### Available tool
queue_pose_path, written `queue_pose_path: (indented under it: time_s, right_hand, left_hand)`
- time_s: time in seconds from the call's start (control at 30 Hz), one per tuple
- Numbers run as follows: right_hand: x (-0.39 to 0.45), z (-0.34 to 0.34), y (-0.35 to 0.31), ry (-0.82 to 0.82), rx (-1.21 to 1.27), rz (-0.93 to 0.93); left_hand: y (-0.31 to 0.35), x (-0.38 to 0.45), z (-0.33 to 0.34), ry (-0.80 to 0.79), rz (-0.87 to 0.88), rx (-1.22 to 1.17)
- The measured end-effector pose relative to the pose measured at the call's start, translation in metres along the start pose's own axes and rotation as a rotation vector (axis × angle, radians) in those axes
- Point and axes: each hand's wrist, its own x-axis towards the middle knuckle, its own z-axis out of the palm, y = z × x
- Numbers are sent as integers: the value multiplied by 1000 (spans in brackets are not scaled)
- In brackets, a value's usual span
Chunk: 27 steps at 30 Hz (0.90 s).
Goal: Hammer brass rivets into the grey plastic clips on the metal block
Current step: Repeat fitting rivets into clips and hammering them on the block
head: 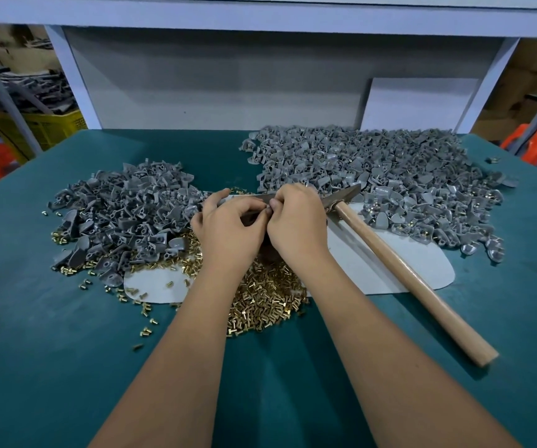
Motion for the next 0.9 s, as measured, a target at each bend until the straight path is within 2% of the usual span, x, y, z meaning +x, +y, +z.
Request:
queue_pose_path:
  time_s: [0.2, 0.33, 0.4, 0.57, 0.77, 0.9]
  right_hand:
    - [0, 1, 3, 15, 55, -8]
    - [-4, -6, 14, -56, 159, -44]
    - [-8, -15, 22, -15, 164, -56]
    - [-10, -44, 57, 205, -210, 76]
    - [-13, -53, 69, 0, -546, 288]
    - [-11, -50, 68, -91, -591, 346]
  left_hand:
    - [0, 0, 1, -14, -35, -11]
    - [-2, 2, 1, -49, -51, -40]
    - [-2, 3, -1, -71, -70, -59]
    - [4, 4, -9, -92, -119, -218]
    - [9, 4, -15, -103, -102, -342]
    - [10, 3, -17, -113, -85, -364]
